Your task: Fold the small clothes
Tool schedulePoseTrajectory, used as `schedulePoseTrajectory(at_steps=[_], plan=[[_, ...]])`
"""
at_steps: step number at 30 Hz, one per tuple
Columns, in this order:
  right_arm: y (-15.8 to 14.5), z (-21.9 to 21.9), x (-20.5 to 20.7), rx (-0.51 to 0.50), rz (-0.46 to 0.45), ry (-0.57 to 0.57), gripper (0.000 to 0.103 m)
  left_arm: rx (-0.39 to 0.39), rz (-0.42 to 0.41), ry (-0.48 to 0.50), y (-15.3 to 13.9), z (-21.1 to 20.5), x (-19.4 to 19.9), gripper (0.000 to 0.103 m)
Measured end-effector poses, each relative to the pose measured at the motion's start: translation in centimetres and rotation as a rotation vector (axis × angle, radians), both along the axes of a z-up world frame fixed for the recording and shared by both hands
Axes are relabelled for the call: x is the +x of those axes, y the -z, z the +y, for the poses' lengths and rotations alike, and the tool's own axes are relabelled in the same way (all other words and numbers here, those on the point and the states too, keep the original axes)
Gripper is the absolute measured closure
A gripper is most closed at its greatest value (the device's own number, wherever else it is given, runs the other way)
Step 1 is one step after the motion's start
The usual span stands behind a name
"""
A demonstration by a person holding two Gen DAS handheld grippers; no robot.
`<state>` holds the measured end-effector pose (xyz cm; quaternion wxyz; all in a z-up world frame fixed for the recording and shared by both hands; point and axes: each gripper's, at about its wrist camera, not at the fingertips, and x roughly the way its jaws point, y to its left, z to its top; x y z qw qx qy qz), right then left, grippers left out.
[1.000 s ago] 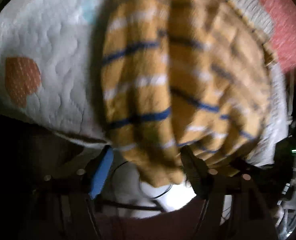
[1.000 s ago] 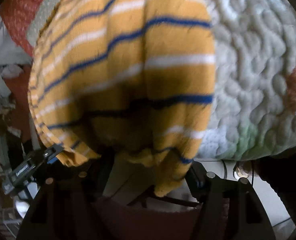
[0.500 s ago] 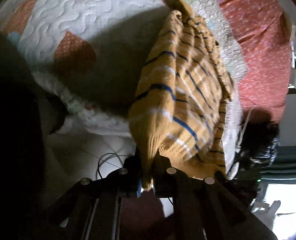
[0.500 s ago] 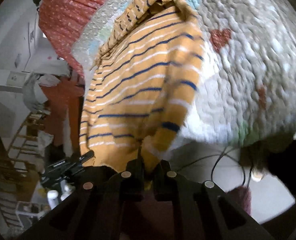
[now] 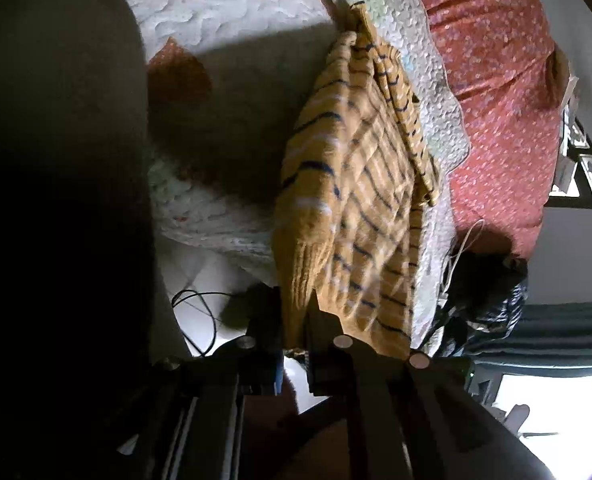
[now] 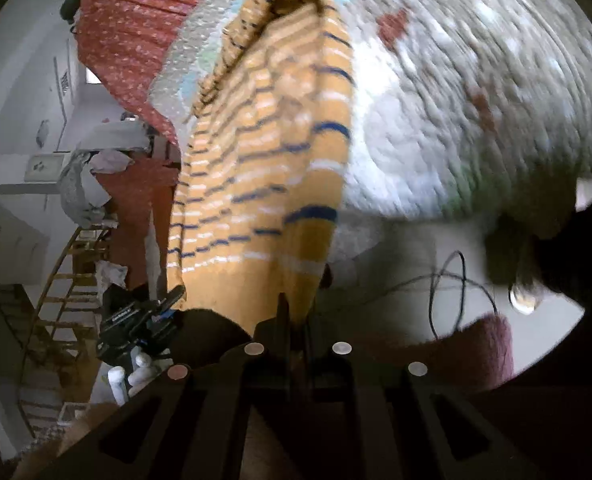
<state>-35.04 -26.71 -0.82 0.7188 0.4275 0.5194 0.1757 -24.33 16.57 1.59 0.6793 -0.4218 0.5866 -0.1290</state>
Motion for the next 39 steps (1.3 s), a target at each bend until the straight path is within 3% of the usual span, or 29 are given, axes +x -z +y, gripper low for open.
schedulePoseTrajectory(at_steps=[7,10,14,21,25,30,34,37,38,39], plan=[[-6.4,-0.4,8.7,-0.048,-0.150,0.023,0.098,0.000,-0.105,0.009,-5.1,-0.8,6.6,0.095],[-8.8,0.6,14.6,-0.076,-0.201,0.039,0.098,0.061,-0.174,0.034,-8.2,-2.6,12.2,0.095],[-11.0,2.3,23.7,-0.118,-0.239,0.067,0.098,0.158,-0.219,0.052,-10.0,-4.8,20.4,0.095],[-7.3,0.5,35.8,-0.224,-0.159,0.139,0.098,0.296,-0.163,0.055,-6.2,-8.3,34.7,0.095],[-4.6,-0.8,39.3,-0.243,-0.118,0.178,0.098,0.334,-0.131,0.066,-3.5,-9.4,39.6,0.095],[-1.6,-2.8,41.3,-0.209,-0.073,0.252,0.097,0.357,-0.165,0.088,-2.2,-10.9,43.0,0.095],[0.9,-4.3,41.0,-0.099,-0.014,0.328,0.095,0.367,-0.154,0.112,-0.7,-11.6,44.1,0.094],[2.3,-5.7,40.3,0.012,0.023,0.390,0.094,0.294,-0.136,0.101,-0.3,-10.7,44.1,0.092],[2.2,-6.0,40.1,0.033,0.022,0.403,0.093,0.267,-0.141,0.092,-0.5,-10.3,43.9,0.089],[1.9,-6.3,39.9,0.040,0.015,0.414,0.090,0.244,-0.155,0.078,-1.1,-9.7,43.7,0.079]])
